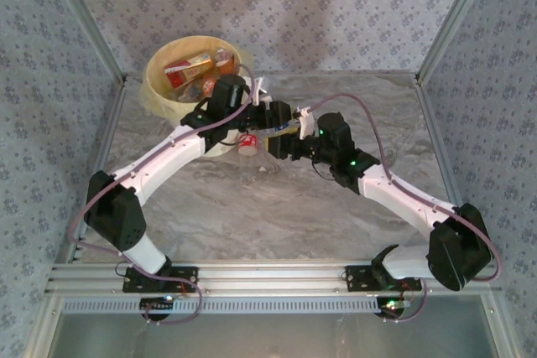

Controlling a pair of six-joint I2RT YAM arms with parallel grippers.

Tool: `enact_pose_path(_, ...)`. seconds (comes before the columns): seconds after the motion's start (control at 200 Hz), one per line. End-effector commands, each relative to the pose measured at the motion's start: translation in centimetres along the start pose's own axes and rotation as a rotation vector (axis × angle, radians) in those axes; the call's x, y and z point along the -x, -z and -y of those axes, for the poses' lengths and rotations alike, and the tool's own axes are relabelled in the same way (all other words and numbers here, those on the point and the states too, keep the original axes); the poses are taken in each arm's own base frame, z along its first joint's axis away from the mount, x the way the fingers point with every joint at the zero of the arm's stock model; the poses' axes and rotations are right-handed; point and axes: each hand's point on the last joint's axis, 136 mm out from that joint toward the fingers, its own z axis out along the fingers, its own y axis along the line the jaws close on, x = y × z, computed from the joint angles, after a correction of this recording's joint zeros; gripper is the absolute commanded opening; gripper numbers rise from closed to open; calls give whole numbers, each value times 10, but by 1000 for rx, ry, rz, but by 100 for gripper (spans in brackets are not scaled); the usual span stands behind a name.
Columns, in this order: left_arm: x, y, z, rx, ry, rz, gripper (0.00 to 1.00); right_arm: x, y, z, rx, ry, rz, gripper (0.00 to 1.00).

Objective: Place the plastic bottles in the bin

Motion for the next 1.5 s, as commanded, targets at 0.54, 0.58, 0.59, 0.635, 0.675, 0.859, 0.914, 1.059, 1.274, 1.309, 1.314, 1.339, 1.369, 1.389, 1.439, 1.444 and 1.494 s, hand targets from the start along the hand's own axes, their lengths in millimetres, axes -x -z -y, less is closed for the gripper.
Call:
enact_pose_path(0.54, 122, 165, 58, 146, -294, 422, 52, 69, 121, 34, -261, 63, 296, 100)
enact_pose_path(0.58, 130, 180, 59, 193, -316, 467, 52, 68, 125, 46, -309, 35, 311, 100)
enact_pose_path(0.59, 132, 184, 59, 205, -321, 477, 52, 67, 125, 49, -318, 26, 313, 100)
enact_pose_path(0.635, 140, 199, 57, 265, -333, 513, 53, 66, 127, 59, -351, -11, 324, 100)
enact_pose_path(0.675, 147, 212, 55, 324, -351, 540, 53, 65, 129, 66, -373, -38, 333, 100)
enact_pose_path(0.859, 179, 257, 8, 624, -348, 626, 53, 59, 128, 86, -440, -102, 336, 100)
enact_pose_path(0.914, 185, 264, -20, 680, -287, 611, 53, 58, 127, 89, -452, -111, 329, 100)
enact_pose_path(1.059, 195, 277, -62, 733, -178, 559, 53, 54, 127, 94, -472, -130, 319, 100)
enact_pose_path(1.274, 194, 261, -110, 717, -59, 474, 52, 49, 126, 100, -488, -149, 307, 100)
enact_pose_path(1.309, 191, 257, -116, 720, -39, 456, 52, 49, 126, 100, -487, -149, 306, 100)
enact_pose_path(1.314, 191, 257, -117, 720, -37, 454, 52, 49, 126, 100, -487, -149, 305, 100)
enact_pose_path(1.339, 188, 254, -121, 722, -20, 440, 53, 49, 125, 100, -486, -150, 303, 100)
enact_pose_path(1.369, 185, 250, -126, 724, -3, 420, 52, 48, 125, 101, -489, -152, 301, 100)
enact_pose_path(1.389, 182, 248, -129, 728, 10, 408, 53, 48, 125, 100, -489, -153, 299, 100)
enact_pose_path(1.439, 176, 244, -139, 740, 42, 376, 54, 46, 125, 102, -494, -155, 294, 100)
enact_pose_path(1.444, 175, 244, -139, 741, 45, 373, 54, 46, 125, 102, -494, -156, 294, 100)
enact_pose_path(1.494, 170, 241, -147, 753, 75, 348, 62, 45, 125, 102, -495, -157, 291, 100)
